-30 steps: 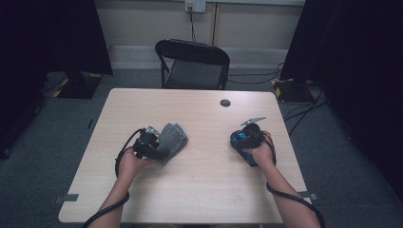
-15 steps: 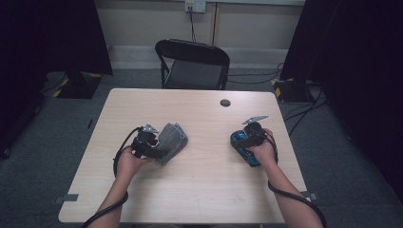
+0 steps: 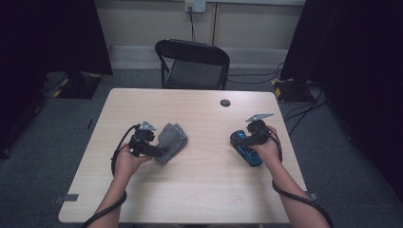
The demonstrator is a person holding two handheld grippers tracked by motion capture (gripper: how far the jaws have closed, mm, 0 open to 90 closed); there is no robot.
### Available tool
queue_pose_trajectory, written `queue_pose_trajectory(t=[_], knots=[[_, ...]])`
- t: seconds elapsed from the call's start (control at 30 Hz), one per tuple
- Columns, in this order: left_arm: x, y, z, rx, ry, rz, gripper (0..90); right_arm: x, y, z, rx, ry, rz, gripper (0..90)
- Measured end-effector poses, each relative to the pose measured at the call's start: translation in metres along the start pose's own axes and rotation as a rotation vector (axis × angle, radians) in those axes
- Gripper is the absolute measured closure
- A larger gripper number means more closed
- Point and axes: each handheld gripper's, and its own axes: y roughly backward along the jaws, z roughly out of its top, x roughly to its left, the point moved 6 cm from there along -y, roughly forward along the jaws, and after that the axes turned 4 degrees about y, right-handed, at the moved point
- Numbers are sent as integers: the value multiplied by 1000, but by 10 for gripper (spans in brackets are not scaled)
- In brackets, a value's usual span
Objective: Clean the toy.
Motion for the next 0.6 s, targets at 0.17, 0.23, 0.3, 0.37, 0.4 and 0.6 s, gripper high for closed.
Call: queue_pose_trajectory(t=[0.17,0.23,0.3,0.37,0.4,0.6], knots=[[-2,3,0,-3,0,-9,159,9,3,4,-10,12,24,134],[-3,4,0,-10,-3,-12,159,12,6,8,-22,16,32,134],[-5,6,1,-8,-11,-10,159,16,8,10,-27,19,41,134],[-7,7,1,-13,-10,-13,159,20,10,11,-27,26,43,134],[-7,7,2,-12,-12,-14,159,22,11,12,-31,32,49,135],[-13,9,4,-18,-28,-40,161,30,15,15,-43,49,61,135]])
